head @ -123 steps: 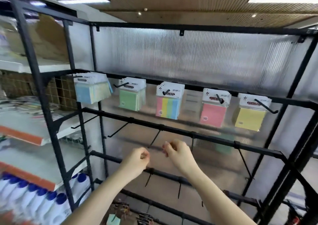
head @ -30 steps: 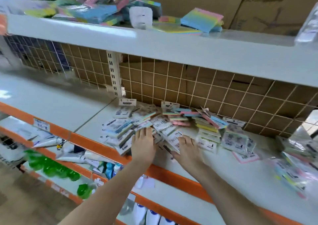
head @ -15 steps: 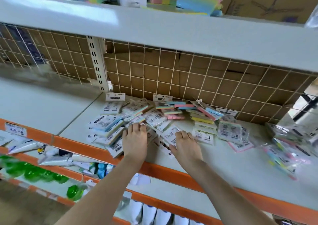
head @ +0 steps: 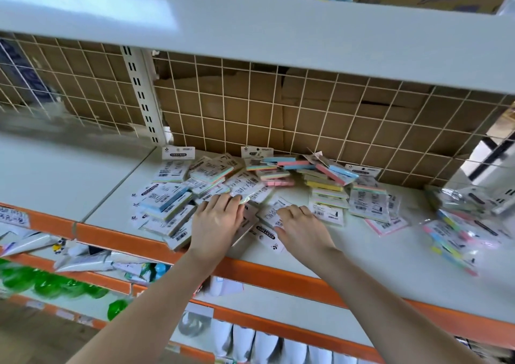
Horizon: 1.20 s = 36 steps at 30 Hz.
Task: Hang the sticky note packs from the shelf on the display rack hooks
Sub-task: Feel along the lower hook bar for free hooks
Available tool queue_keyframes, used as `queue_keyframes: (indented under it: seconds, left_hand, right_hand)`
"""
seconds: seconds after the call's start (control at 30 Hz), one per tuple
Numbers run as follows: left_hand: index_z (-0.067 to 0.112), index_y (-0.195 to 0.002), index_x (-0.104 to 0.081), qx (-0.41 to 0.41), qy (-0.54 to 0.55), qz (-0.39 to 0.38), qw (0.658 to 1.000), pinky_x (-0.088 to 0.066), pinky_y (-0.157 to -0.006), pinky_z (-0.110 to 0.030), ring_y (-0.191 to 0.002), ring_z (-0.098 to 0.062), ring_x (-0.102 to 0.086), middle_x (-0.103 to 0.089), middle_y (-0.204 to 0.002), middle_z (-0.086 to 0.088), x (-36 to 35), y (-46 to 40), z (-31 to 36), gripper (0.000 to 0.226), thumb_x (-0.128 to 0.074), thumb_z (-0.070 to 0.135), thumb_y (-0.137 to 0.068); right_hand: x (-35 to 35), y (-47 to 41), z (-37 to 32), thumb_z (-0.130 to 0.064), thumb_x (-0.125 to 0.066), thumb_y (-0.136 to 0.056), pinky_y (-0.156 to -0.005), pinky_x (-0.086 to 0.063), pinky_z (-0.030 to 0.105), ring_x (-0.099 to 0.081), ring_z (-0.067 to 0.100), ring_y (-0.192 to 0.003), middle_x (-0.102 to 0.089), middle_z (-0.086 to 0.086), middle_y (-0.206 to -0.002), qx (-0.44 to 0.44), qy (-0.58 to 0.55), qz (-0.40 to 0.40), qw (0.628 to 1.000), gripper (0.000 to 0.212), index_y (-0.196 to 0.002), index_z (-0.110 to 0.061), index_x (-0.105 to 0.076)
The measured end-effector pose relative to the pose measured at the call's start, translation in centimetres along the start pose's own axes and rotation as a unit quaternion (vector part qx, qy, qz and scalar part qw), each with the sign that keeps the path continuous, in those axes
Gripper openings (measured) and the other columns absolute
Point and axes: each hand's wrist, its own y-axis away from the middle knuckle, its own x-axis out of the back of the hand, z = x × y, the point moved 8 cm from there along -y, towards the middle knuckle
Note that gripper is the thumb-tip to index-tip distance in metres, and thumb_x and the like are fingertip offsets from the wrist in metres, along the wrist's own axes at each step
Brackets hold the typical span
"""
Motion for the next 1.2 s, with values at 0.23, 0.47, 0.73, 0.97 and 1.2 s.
queue_keyframes:
  seconds: [0.23, 0.47, 0.73, 0.97, 1.2]
  left_hand:
    - [0.003, -0.082, -0.068, 0.026, 0.071, 0.071, 0.995, -0.045, -0.037, -0.025, -0.047, -0.020, -0.060, -0.063, -0.062, -0.006, 3.1, -2.1, 1.2, 0.026, -0.049, 0.017, -0.093]
    - [0.002, -0.092, -0.060, 0.266, 0.287, -0.008, 0.920, -0.029, -0.044, -0.027, -0.044, -0.017, -0.044, -0.046, -0.052, -0.001, 1.2, -1.0, -0.1, 0.022, -0.043, 0.014, -0.100]
    - [0.017, -0.095, -0.054, 0.455, 0.422, -0.066, 0.781, -0.039, -0.054, -0.008, -0.072, 0.002, -0.052, -0.055, -0.079, 0.014, -3.1, 3.1, -1.8, 0.013, -0.054, 0.030, -0.095]
    - [0.017, -0.097, -0.050, 0.503, 0.437, -0.115, 0.737, -0.040, -0.057, -0.021, -0.072, -0.001, -0.050, -0.053, -0.081, 0.008, -4.6, 4.6, -1.8, 0.017, -0.057, 0.032, -0.093]
    - [0.018, -0.103, -0.047, 0.548, 0.490, -0.050, 0.676, -0.041, -0.062, -0.024, -0.084, -0.007, -0.052, -0.053, -0.093, 0.007, -4.2, 5.3, -1.9, 0.018, -0.053, 0.033, -0.095]
  right_hand:
    - [-0.1, 0.1, 2.3, -0.044, -0.048, -0.095, -0.100, -0.041, 0.036, -0.039, 0.021, -0.129, -0.049, 0.000, -0.134, -0.036, -0.140, 0.003, 0.990, 0.045, -0.133, -0.020, -0.047]
    - [-1.1, 0.5, 2.6, -0.050, -0.054, -0.092, -0.110, -0.027, 0.035, -0.020, 0.020, -0.142, -0.025, 0.001, -0.153, -0.049, -0.211, -0.031, 0.976, 0.062, -0.143, -0.019, -0.036]
    - [-0.5, 0.0, 2.5, -0.049, -0.058, -0.085, -0.101, -0.034, 0.042, -0.028, 0.028, -0.130, -0.036, 0.008, -0.140, -0.077, -0.147, -0.073, 0.983, 0.072, -0.143, -0.018, -0.029]
    - [-0.5, 0.2, 3.2, -0.056, -0.068, -0.075, -0.100, -0.032, 0.043, -0.025, 0.034, -0.126, -0.032, 0.013, -0.132, -0.143, -0.190, -0.111, 0.965, 0.085, -0.140, -0.016, -0.029]
    - [0.9, 1.2, 5.8, -0.030, -0.074, -0.080, -0.084, -0.046, 0.035, -0.039, 0.028, -0.113, -0.027, 0.011, -0.131, -0.234, -0.361, -0.033, 0.902, 0.073, -0.140, -0.024, -0.032]
